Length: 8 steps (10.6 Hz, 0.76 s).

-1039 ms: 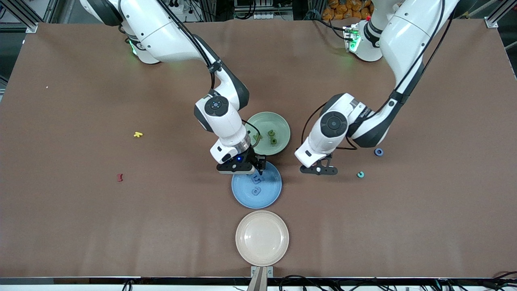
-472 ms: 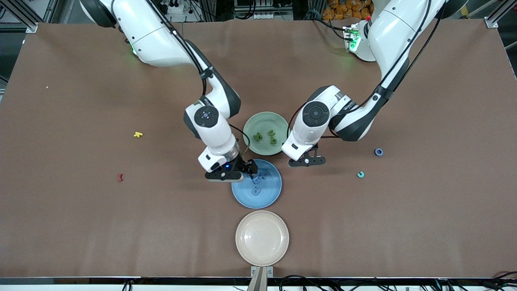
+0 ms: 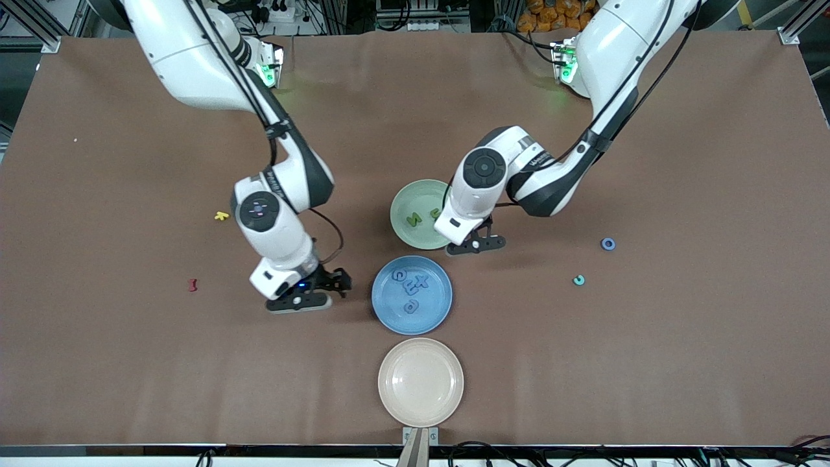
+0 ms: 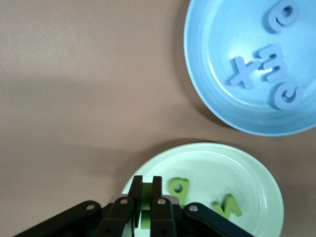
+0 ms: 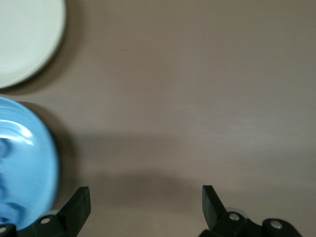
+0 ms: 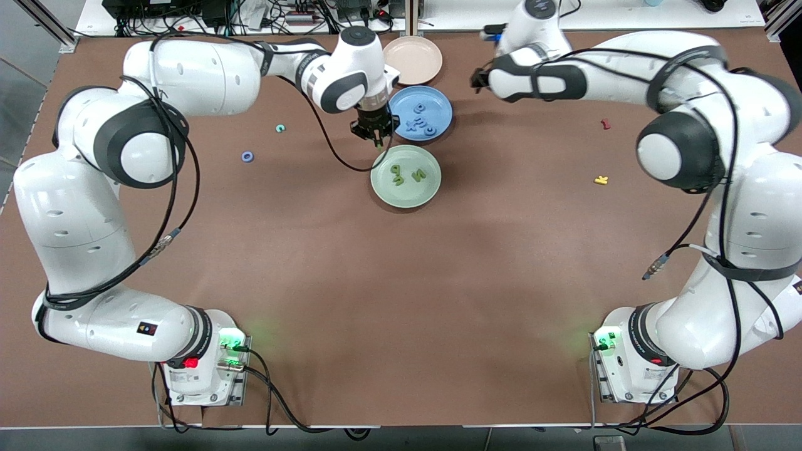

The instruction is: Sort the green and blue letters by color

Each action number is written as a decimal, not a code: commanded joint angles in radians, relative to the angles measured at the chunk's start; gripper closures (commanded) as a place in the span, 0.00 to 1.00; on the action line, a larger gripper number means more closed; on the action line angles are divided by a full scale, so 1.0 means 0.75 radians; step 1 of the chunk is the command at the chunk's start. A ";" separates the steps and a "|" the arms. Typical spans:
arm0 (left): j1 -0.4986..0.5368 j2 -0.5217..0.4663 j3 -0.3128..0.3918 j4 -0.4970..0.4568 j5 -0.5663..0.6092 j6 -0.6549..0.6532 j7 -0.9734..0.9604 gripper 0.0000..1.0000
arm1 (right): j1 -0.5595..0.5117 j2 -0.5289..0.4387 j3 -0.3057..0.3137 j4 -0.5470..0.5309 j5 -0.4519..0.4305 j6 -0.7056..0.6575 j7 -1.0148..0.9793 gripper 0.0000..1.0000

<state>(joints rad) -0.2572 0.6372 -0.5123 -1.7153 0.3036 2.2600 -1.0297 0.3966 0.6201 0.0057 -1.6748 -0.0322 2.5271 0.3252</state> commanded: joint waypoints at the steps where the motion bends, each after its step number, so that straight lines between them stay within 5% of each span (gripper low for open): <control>1: -0.058 0.034 0.002 0.023 -0.033 -0.011 -0.087 1.00 | -0.172 -0.186 0.013 -0.209 -0.012 -0.003 -0.243 0.00; 7: -0.154 0.101 0.014 0.023 -0.016 0.132 -0.241 1.00 | -0.420 -0.391 -0.016 -0.272 -0.014 -0.260 -0.464 0.00; 8: -0.152 0.093 0.014 0.025 -0.016 0.132 -0.241 0.72 | -0.453 -0.446 -0.030 -0.321 -0.014 -0.295 -0.466 0.00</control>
<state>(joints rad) -0.3645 0.7037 -0.5113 -1.7148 0.3035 2.3531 -1.1954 0.1130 0.4096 -0.0192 -1.8048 -0.0323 2.3544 -0.0116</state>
